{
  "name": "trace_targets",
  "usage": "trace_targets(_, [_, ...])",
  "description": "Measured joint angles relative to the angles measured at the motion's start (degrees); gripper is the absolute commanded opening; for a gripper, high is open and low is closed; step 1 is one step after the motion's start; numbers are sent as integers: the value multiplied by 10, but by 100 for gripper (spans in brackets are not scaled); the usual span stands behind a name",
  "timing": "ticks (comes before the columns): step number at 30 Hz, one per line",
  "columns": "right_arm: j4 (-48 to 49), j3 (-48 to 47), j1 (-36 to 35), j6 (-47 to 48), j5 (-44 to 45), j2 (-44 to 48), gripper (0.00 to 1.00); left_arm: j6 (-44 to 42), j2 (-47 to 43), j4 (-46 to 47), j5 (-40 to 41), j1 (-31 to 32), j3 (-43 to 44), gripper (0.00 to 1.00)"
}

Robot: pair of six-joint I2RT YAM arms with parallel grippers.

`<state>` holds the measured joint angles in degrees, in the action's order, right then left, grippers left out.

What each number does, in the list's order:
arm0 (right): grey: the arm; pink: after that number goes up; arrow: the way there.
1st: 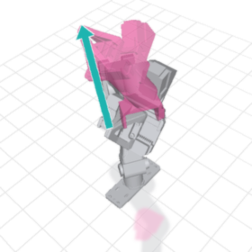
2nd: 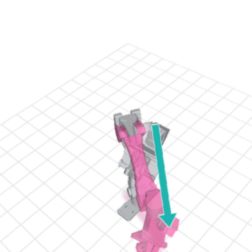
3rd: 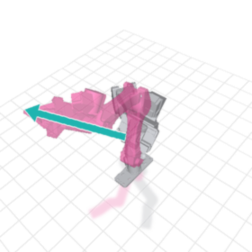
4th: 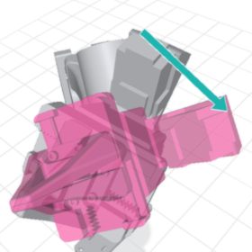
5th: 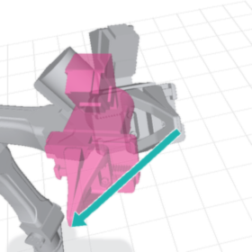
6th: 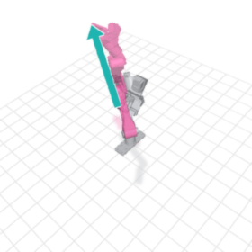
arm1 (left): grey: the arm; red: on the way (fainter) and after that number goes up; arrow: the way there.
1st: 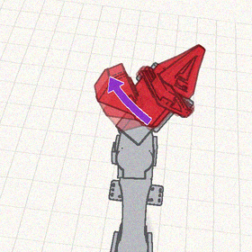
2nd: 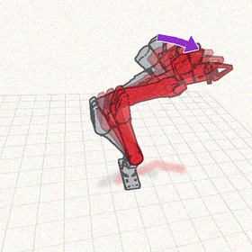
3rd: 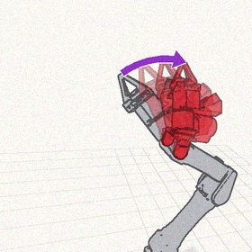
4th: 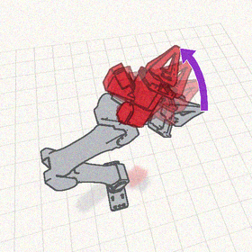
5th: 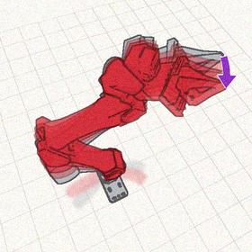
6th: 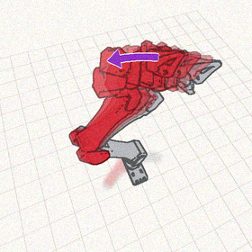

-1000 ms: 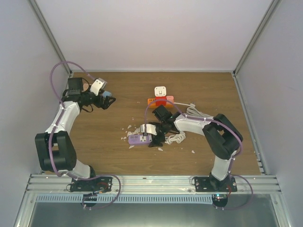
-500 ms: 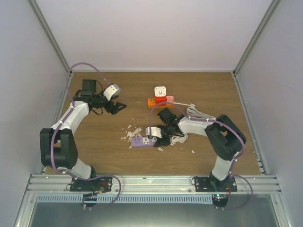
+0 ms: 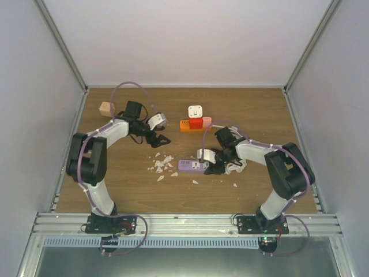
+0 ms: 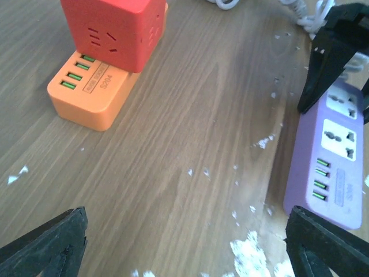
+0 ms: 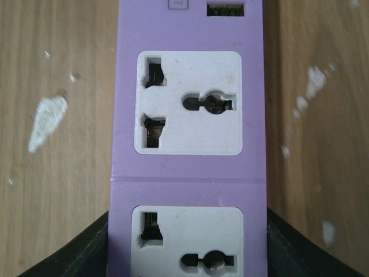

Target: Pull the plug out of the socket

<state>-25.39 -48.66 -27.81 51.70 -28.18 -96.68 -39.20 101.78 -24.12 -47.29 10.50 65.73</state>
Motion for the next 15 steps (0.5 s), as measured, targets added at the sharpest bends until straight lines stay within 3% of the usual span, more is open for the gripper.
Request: trace_targets(15, [-37, 2, 108, 52, -1, 11, 46, -121, 146, 12, 78, 61, 135, 99])
